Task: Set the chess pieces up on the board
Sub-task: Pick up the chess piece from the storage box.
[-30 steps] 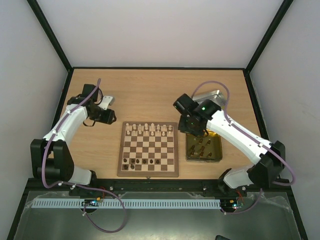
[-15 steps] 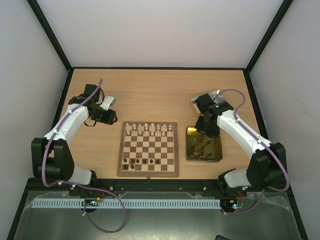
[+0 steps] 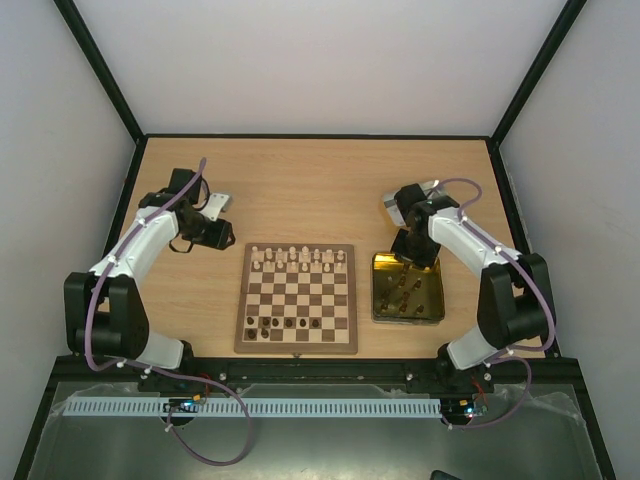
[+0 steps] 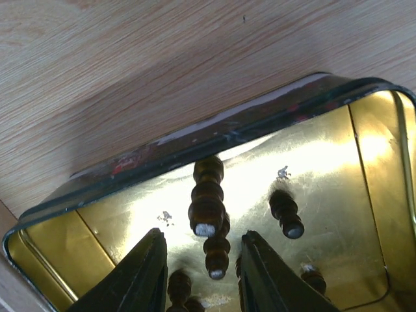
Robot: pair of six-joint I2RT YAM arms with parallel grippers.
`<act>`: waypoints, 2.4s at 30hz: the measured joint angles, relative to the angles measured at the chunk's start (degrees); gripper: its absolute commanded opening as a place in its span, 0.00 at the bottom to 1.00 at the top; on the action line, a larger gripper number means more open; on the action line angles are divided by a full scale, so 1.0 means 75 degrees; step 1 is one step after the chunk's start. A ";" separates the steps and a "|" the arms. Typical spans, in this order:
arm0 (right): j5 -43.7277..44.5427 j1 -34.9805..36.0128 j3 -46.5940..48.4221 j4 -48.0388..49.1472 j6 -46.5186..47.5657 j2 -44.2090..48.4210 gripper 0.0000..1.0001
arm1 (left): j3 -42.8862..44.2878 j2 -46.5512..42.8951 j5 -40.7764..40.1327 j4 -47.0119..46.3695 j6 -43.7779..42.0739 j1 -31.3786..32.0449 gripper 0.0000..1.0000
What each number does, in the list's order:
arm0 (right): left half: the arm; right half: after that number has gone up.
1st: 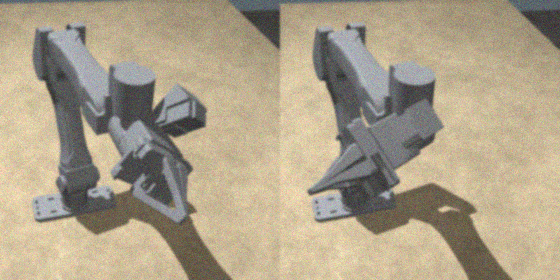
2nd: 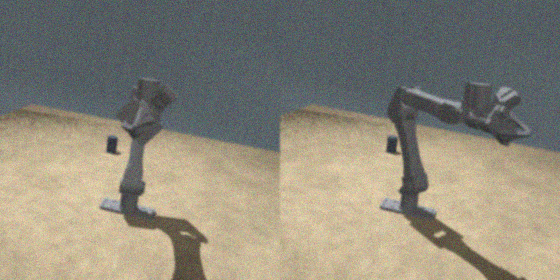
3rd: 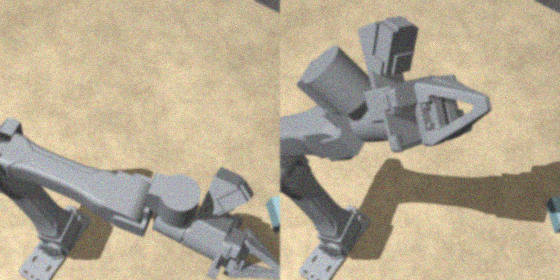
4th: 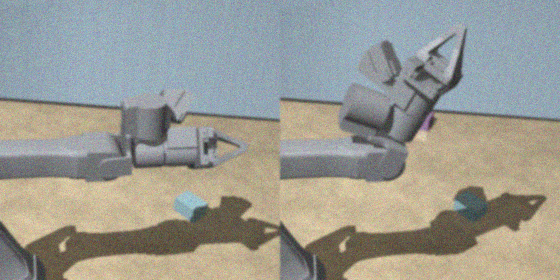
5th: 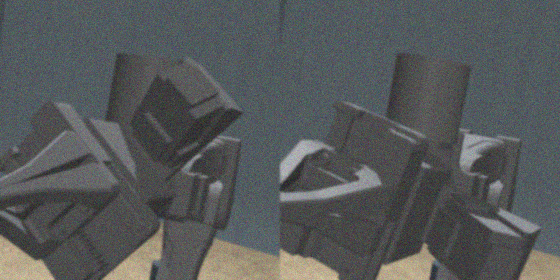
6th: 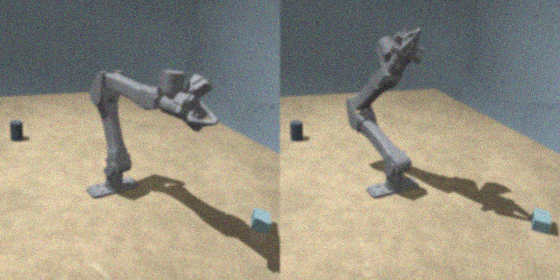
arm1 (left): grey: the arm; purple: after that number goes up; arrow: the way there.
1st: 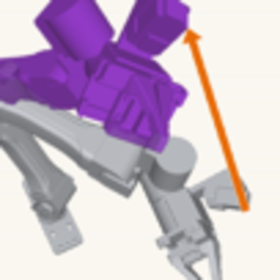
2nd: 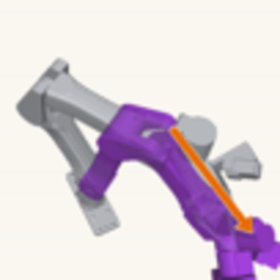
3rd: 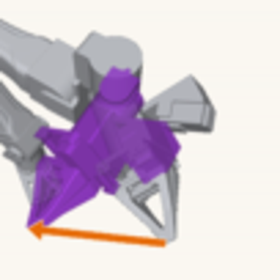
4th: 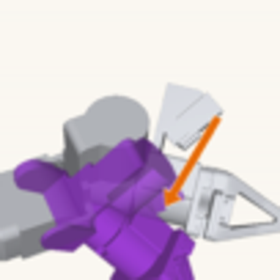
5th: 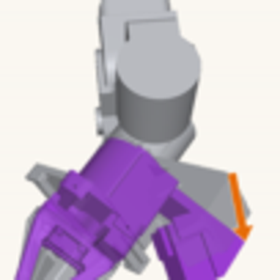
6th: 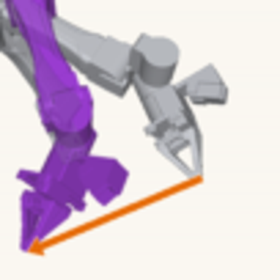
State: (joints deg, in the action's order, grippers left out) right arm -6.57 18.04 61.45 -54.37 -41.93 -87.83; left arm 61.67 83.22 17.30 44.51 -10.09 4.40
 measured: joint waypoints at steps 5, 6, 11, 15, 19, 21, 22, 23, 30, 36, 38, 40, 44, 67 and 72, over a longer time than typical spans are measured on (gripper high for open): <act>-0.0085 -0.0111 0.0000 0.0187 0.0125 -0.0236 0.30 | 0.0000 0.0038 0.0000 0.0003 0.0000 0.0012 0.49; -0.0099 -0.0125 0.0000 0.0219 0.0140 -0.0274 0.30 | 0.0000 0.0038 -0.0003 0.0003 0.0000 0.0012 0.49; -0.0163 -0.0192 0.0000 0.0388 0.0233 -0.0425 0.29 | 0.0003 0.0073 -0.0003 0.0003 0.0000 0.0012 0.49; -0.0195 -0.0221 0.0000 0.0507 0.0291 -0.0525 0.29 | 0.0003 0.0076 -0.0003 0.0003 0.0000 0.0012 0.49; -0.0216 -0.0245 0.0000 0.0527 0.0344 -0.0592 0.29 | 0.0015 0.0093 -0.0003 0.0003 0.0000 0.0012 0.49; -0.0219 -0.0256 0.0000 0.0530 0.0373 -0.0597 0.27 | 0.0026 0.0119 -0.0003 0.0003 0.0000 0.0012 0.49; -0.0219 -0.0256 0.0000 0.0530 0.0388 -0.0597 0.26 | 0.0026 0.0131 -0.0003 0.0006 0.0000 0.0012 0.49; -0.0219 -0.0256 0.0000 0.0533 0.0399 -0.0597 0.26 | 0.0026 0.0134 -0.0003 0.0009 0.0000 0.0012 0.49; -0.0221 -0.0262 -0.0067 0.0565 0.0458 -0.0597 0.21 | 0.0026 0.0160 0.0000 0.0009 -0.0003 0.0012 0.49; -0.0221 -0.0262 -0.0172 0.0606 0.0478 -0.0597 0.17 | 0.0041 0.0160 0.0000 0.0015 -0.0003 0.0012 0.49; -0.0221 -0.0262 -0.0210 0.0618 0.0481 -0.0597 0.13 | 0.0041 0.0160 0.0000 0.0015 -0.0003 0.0012 0.49; -0.0219 -0.0262 -0.0236 0.0627 0.0487 -0.0597 0.10 | 0.0041 0.0160 0.0000 0.0015 0.0000 0.0012 0.49; -0.0219 -0.0262 -0.0245 0.0641 0.0498 -0.0589 0.04 | 0.0041 0.0160 0.0000 0.0015 -0.0003 0.0012 0.49; -0.0175 -0.0262 -0.0245 0.0443 0.0536 -0.0198 0.02 | 0.0041 0.0157 0.0035 0.0012 0.0000 0.0012 0.49; -0.0184 -0.0262 -0.0251 0.0443 0.0548 -0.0160 0.02 | 0.0041 0.0149 0.0035 0.0012 0.0000 0.0012 0.49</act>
State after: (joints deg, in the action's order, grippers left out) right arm -7.94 16.08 59.57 -51.05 -37.82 -89.03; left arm 61.98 84.33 17.56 44.60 -10.09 4.49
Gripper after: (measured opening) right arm 0.091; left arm 0.493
